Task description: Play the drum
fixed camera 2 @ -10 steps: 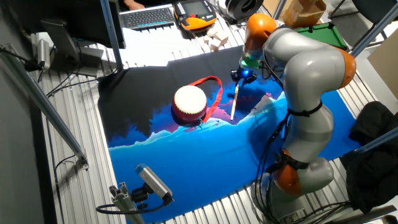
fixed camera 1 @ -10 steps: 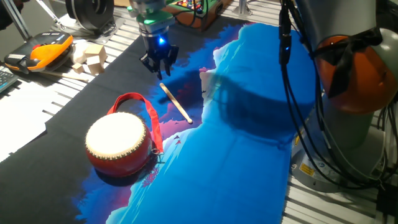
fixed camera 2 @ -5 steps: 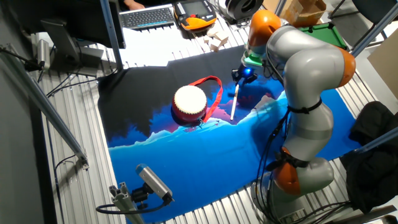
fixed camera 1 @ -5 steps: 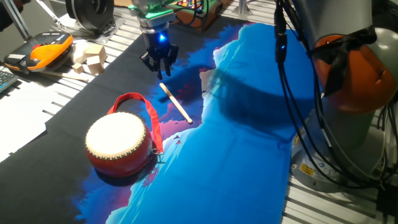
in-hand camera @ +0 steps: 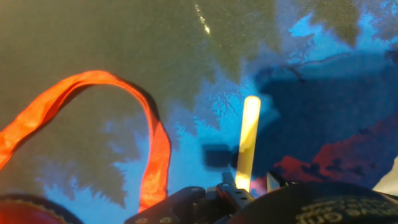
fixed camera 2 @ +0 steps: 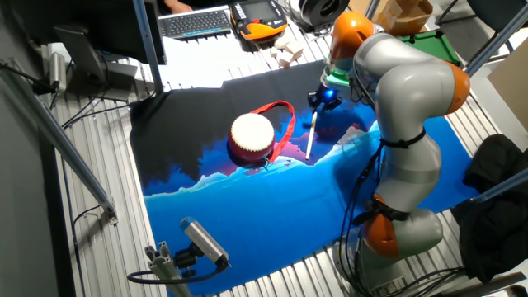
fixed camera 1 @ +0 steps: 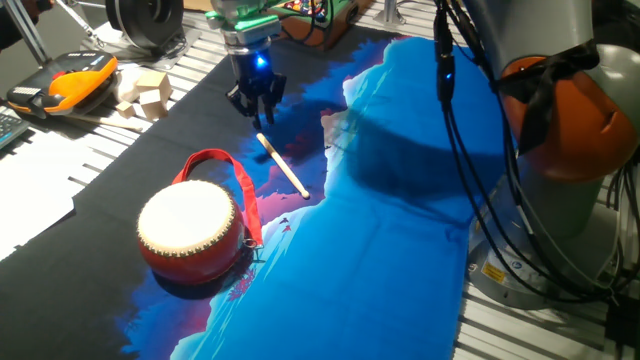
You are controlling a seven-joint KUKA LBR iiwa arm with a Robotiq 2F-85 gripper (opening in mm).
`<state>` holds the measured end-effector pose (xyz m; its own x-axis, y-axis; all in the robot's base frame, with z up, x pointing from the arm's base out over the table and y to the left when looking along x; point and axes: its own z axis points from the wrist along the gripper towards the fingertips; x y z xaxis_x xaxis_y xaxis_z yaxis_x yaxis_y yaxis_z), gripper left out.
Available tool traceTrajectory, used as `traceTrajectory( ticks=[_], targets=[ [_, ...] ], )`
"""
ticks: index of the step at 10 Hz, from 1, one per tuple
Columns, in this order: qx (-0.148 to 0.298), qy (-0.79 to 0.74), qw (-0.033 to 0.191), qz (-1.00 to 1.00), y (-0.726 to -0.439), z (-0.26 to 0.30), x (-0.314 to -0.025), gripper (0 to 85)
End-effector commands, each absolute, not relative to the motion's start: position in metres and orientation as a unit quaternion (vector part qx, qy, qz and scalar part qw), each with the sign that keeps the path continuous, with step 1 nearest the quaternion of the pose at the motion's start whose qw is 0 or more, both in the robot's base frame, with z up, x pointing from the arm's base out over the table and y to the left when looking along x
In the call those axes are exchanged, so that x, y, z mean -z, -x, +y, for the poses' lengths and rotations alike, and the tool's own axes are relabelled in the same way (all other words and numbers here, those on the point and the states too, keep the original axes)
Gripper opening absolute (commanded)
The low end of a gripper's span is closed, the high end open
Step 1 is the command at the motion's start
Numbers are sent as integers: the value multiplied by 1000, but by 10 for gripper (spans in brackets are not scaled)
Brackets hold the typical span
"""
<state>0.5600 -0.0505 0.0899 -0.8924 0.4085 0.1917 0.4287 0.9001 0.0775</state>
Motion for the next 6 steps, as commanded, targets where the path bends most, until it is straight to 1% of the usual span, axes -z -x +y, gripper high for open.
traceTrajectory(
  ticks=[1,6],
  targets=[
    [58,216,86,-971,-560,-53,-85,340],
    [63,219,86,-970,-562,-55,-61,340]
  ],
)
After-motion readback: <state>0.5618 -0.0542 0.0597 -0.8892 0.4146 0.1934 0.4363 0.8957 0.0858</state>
